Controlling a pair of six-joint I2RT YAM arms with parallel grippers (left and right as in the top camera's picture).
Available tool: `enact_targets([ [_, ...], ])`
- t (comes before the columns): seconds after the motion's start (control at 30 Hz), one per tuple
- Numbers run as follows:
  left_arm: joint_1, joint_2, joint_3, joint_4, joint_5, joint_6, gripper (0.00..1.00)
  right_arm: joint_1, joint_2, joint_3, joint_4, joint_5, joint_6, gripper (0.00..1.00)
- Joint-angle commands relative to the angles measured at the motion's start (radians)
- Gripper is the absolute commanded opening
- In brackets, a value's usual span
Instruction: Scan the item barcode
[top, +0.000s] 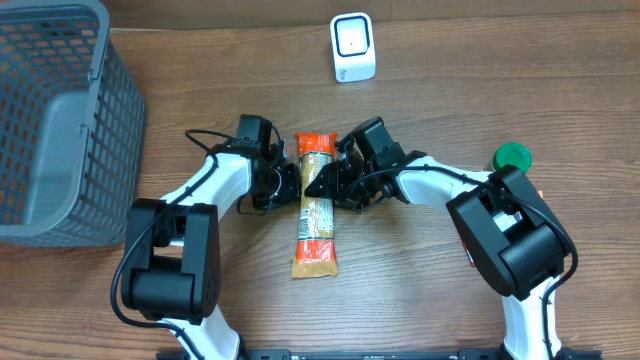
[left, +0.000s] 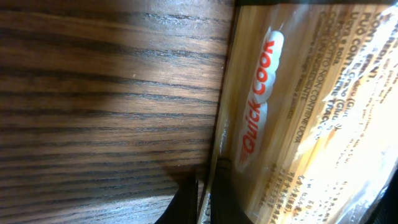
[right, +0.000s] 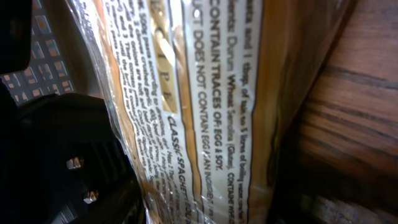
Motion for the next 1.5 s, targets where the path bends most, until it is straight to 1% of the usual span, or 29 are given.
enact_targets([
  [0.0, -0.011, 0.094, -0.074, -0.023, -0.081, -0.002, 0.05, 0.033, 0.052, -0.014, 0.021, 0.118, -0.028, 0.55],
  [0.13, -0.011, 0.094, -0.074, -0.019, -0.081, -0.002, 0.05, 0.036, 0.052, -0.014, 0.018, 0.122, -0.049, 0.54],
  [0.27, -0.011, 0.094, -0.074, -0.017, -0.081, -0.002, 0.05, 0.043, 0.052, -0.014, 0.030, 0.122, -0.049, 0.45],
  [0.47, -0.011, 0.094, -0.074, -0.012, -0.082, -0.002, 0.05, 0.041, 0.052, -0.014, 0.044, 0.122, -0.050, 0.43],
  [0.6, -0.011, 0.094, -0.074, -0.003, -0.089, -0.002, 0.04, 0.037, 0.052, -0.014, 0.031, 0.121, -0.049, 0.30],
  [0.63, -0.011, 0.094, -0.074, -0.001, -0.088, -0.002, 0.04, 0.037, 0.052, -0.014, 0.029, 0.120, -0.049, 0.28],
  [0.77, -0.011, 0.094, -0.074, 0.009, -0.088, -0.002, 0.04, 0.037, 0.052, -0.014, 0.024, 0.113, -0.049, 0.25],
  [0.97, -0.011, 0.094, -0.074, 0.021, -0.089, -0.002, 0.04, 0.036, 0.052, -0.014, 0.014, 0.114, -0.049, 0.12],
  [1.03, -0.011, 0.094, -0.074, 0.032, -0.089, -0.002, 0.04, 0.036, 0.052, -0.014, 0.013, 0.114, -0.050, 0.04],
  [1.1, -0.011, 0.094, -0.074, 0.044, -0.089, -0.002, 0.04, 0.036, 0.052, -0.014, 0.006, 0.114, -0.051, 0.04],
  [1.23, -0.011, 0.094, -0.074, 0.061, -0.089, 0.005, 0.04, 0.027, 0.052, -0.014, -0.029, 0.110, -0.106, 0.04],
  [1.37, -0.002, 0.084, -0.048, 0.025, -0.097, 0.072, 0.04, -0.008, 0.051, -0.014, -0.049, 0.029, -0.148, 0.04],
  [1.47, 0.011, 0.057, -0.013, -0.034, -0.189, 0.076, 0.04, -0.030, 0.051, -0.014, -0.060, 0.009, -0.159, 0.04],
])
